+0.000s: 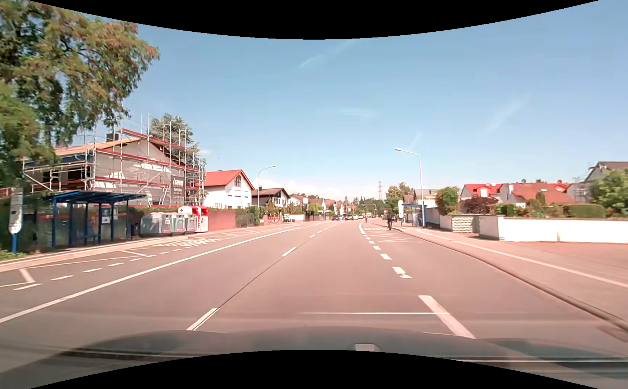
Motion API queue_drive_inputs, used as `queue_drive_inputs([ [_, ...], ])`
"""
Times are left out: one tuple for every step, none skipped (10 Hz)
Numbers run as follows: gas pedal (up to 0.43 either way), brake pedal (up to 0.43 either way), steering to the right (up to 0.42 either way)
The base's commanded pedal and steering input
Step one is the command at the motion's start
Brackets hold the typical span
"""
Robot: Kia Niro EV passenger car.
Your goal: Follow the waypoints while adhering to traffic rules and regulations
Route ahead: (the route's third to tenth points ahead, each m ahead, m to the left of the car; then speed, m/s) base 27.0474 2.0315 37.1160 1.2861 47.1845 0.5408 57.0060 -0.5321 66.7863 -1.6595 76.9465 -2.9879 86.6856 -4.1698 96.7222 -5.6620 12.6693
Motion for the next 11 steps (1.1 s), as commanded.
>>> queue_drive_inputs([
  [0.028,0.000,0.000],
  [0.028,0.000,0.000],
  [0.028,0.000,0.000],
  [0.028,0.000,0.000],
  [0.028,0.000,0.000],
  [0.028,0.000,0.000],
  [0.028,0.000,0.000],
  [0.028,0.000,0.001],
  [0.028,0.000,0.001],
  [0.028,0.000,0.001],
  [0.028,0.000,0.001],
])
